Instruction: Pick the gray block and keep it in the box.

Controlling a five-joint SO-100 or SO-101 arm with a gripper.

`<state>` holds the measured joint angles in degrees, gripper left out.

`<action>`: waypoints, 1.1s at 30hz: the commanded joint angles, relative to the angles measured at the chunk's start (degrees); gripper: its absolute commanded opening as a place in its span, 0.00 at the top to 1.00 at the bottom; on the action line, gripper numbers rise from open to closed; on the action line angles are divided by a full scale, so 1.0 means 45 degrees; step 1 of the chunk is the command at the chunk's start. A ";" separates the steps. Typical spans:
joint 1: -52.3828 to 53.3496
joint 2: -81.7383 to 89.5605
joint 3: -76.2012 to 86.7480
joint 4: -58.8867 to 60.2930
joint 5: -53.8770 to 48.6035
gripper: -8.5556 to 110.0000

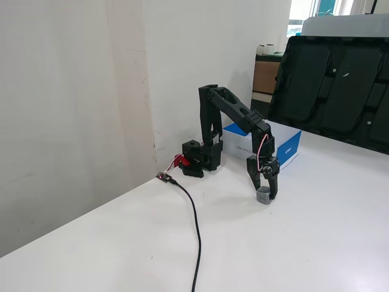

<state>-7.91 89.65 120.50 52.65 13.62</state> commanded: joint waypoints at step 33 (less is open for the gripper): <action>-0.7266 0.7246 -0.3730 0.2148 -0.0625 0.90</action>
<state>-34.89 117.25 109.42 61.96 11.34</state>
